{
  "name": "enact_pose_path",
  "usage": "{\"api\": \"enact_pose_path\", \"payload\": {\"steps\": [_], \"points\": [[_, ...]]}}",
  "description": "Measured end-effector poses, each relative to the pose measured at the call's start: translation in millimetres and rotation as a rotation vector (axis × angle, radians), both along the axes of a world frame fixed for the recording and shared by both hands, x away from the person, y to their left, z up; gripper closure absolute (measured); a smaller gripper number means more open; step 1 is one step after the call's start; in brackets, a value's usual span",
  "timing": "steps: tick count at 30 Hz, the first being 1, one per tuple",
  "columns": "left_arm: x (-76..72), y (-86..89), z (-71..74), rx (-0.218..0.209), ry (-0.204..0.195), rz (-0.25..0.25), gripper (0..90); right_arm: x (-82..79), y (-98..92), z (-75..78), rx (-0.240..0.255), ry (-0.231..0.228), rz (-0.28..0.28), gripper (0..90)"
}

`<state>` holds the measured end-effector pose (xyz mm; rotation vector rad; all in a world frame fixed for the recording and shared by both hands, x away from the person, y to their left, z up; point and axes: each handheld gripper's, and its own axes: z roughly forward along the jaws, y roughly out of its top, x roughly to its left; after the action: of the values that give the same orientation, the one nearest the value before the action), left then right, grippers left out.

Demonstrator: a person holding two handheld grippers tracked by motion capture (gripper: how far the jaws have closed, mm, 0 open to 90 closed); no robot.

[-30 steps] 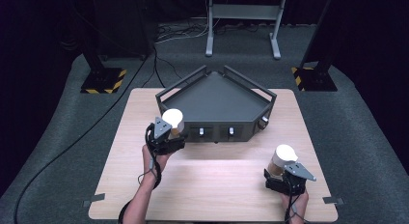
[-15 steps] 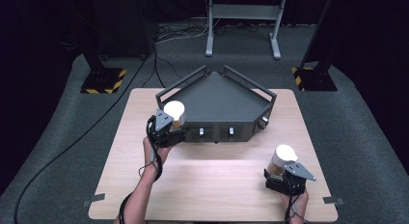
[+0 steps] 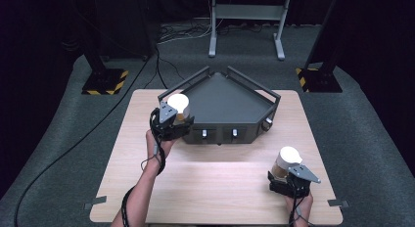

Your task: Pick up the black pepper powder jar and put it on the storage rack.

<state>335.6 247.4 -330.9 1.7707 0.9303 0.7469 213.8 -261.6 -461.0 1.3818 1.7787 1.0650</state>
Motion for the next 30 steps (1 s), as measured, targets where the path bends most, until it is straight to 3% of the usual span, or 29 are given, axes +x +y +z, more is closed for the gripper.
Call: {"api": "enact_pose_path", "payload": {"steps": [14, 23, 30], "points": [[29.8, -5.8, 15.6, 0.018, 0.016, 0.008, 30.9, -0.2, -0.2, -0.1, 0.002, 0.0, -0.001, 0.0], [50.8, -7.8, 22.0, -0.005, 0.045, 0.009, 30.9, -0.3, -0.5, -0.2, 0.004, -0.001, 0.0, 0.0], [63.1, -14.1, 18.6, -0.009, 0.077, 0.011, 30.9, -0.7, -0.8, -0.6, 0.005, -0.004, 0.0, 0.0]]}}
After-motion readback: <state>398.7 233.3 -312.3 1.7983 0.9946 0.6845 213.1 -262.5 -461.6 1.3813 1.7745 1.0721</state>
